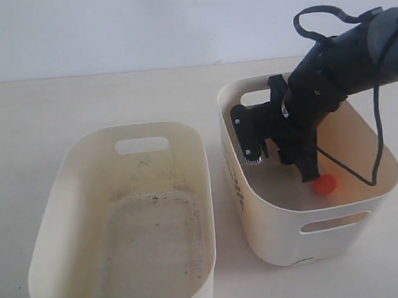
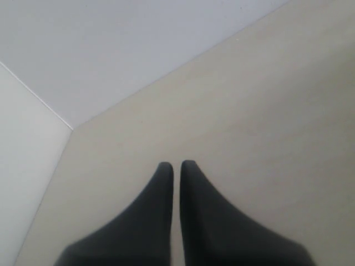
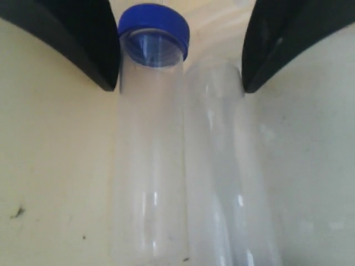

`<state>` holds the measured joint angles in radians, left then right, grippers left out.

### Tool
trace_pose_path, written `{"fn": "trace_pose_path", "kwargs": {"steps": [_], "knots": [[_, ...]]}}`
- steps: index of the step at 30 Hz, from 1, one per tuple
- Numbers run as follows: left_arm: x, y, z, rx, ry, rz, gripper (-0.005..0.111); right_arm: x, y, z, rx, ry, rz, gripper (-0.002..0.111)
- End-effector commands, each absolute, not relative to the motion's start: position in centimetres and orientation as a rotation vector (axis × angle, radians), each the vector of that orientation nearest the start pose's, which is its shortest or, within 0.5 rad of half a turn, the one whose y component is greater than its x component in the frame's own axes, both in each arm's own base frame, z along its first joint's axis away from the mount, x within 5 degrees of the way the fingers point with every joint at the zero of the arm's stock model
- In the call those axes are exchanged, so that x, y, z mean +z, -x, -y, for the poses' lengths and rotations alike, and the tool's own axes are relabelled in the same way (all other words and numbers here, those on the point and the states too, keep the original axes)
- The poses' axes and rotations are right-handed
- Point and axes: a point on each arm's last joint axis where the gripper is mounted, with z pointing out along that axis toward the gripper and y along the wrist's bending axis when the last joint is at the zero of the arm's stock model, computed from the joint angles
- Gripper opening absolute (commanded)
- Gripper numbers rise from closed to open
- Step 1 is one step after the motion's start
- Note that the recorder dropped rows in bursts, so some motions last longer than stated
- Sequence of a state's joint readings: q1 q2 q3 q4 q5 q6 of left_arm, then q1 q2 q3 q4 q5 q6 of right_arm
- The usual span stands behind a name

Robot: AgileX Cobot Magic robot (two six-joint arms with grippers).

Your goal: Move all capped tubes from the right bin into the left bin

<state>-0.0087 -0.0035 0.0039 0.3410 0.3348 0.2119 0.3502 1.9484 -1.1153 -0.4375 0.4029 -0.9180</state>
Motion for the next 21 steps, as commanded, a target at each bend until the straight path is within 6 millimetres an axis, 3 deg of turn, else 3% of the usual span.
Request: {"fn": "trace_pose_path", "kwargs": {"steps": [1,12,18,21], "knots": [[18.5,-5.4,-0.9,0.468,-0.411,-1.772,0.004,14.6,-35.5,-11.1,-0.502,1.993,-1.971,0.0],[18.5,-5.4,-0.9,0.468,-0.411,-1.772,0.004,20.0,-34.1,-10.5,-0.52,1.844,-2.003,0.0],[18.5,-5.4,-0.9,0.468,-0.411,-1.772,0.004,18.7,-34.2,-11.6,-0.344,1.721,-2.08,0.0],[18.5,-5.4,-0.9,0.468,-0.411,-1.772,0.004,17.6,-34.4,-11.8,-0.327,1.782,-2.056,0.001]]}}
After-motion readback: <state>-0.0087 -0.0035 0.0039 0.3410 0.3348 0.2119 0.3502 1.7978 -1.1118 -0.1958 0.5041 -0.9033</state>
